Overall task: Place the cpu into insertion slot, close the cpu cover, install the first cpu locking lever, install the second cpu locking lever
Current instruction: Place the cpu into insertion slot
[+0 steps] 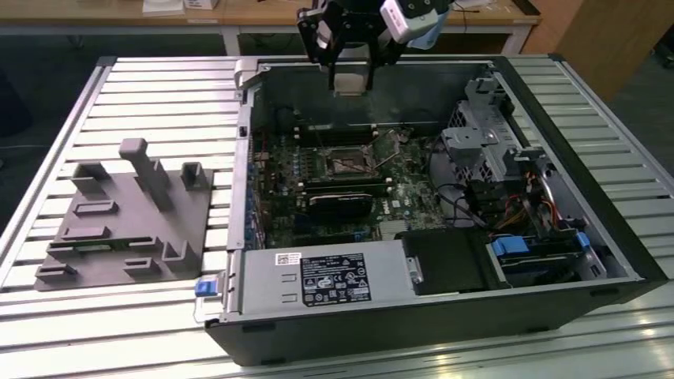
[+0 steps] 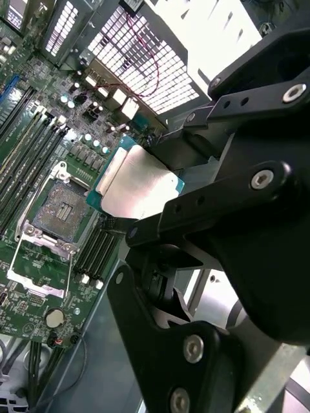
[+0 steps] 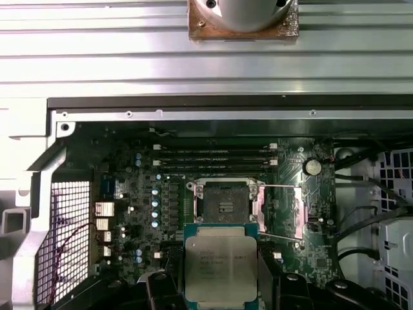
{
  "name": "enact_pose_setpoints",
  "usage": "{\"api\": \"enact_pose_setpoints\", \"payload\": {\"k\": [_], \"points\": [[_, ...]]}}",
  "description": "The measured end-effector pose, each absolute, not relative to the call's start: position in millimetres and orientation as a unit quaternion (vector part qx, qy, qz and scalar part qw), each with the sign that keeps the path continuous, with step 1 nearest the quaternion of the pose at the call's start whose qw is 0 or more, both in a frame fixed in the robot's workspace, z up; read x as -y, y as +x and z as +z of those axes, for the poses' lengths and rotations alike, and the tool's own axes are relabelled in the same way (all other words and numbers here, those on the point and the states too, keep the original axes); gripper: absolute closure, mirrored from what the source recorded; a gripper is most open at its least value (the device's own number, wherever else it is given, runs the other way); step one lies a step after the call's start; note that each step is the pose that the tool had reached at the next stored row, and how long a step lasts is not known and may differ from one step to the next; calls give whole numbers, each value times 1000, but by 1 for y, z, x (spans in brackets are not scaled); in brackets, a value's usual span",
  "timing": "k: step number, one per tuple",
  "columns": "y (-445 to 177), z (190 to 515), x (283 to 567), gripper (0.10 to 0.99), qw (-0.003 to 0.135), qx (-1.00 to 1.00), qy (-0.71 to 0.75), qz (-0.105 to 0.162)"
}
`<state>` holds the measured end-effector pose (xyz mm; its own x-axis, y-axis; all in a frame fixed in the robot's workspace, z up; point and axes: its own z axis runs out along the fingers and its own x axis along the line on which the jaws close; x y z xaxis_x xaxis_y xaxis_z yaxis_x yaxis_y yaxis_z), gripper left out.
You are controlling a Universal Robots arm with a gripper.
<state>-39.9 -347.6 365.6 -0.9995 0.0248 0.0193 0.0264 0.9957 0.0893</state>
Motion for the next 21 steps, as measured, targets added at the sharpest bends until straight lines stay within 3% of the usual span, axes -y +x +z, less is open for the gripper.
{"api": "enact_pose_setpoints", "payload": {"k": [21], "points": [[-40, 355, 348, 545, 9, 999, -13, -45]]}}
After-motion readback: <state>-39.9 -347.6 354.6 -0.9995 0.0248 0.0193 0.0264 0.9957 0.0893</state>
